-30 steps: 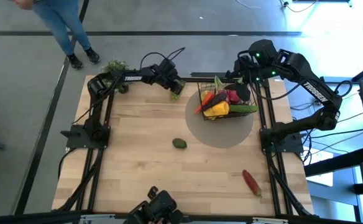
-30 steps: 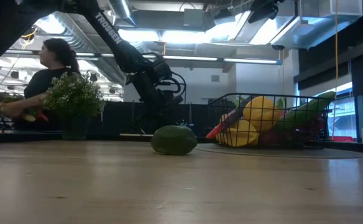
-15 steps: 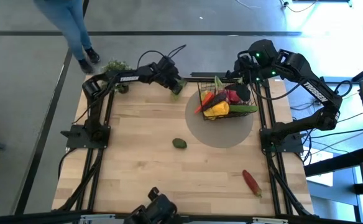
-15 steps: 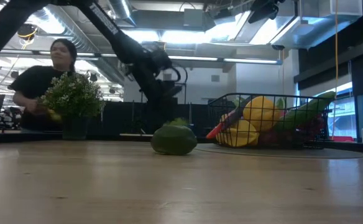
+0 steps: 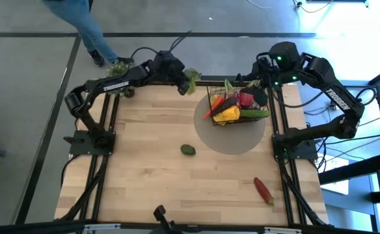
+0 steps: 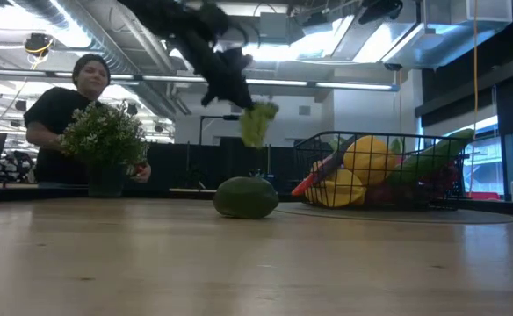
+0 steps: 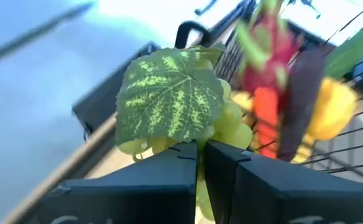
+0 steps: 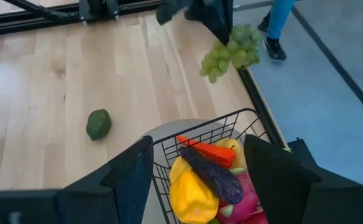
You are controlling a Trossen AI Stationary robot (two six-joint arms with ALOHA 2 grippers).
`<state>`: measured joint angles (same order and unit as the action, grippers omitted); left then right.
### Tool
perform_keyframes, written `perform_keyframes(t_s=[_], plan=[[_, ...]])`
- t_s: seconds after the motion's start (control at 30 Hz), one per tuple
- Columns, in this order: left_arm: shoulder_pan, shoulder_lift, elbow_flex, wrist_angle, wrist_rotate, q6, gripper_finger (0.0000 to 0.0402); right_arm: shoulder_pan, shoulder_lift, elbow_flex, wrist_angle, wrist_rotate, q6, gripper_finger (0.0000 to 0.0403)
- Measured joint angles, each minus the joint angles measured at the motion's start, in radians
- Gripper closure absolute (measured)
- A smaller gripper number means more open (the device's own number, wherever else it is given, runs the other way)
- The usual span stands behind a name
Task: Build produce basket
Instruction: Put the green grapes into the wire basket
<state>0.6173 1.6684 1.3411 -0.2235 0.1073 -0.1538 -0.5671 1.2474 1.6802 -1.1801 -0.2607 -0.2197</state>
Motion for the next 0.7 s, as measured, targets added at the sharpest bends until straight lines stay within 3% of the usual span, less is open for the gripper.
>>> perform_keyframes(t_s=[0.3, 0.7], plan=[[-0.098, -0.061, 0.001, 0.212, -0.018, 0.007, 0.0401, 0.000, -0.040, 0.000, 0.001, 0.035, -0.002, 0.0163], [-0.207, 0.080, 0.002, 0.542, -0.047, 0.000, 0.0401, 0.000, -0.039, 0.000, 0.001, 0.051, -0.024, 0.0163]])
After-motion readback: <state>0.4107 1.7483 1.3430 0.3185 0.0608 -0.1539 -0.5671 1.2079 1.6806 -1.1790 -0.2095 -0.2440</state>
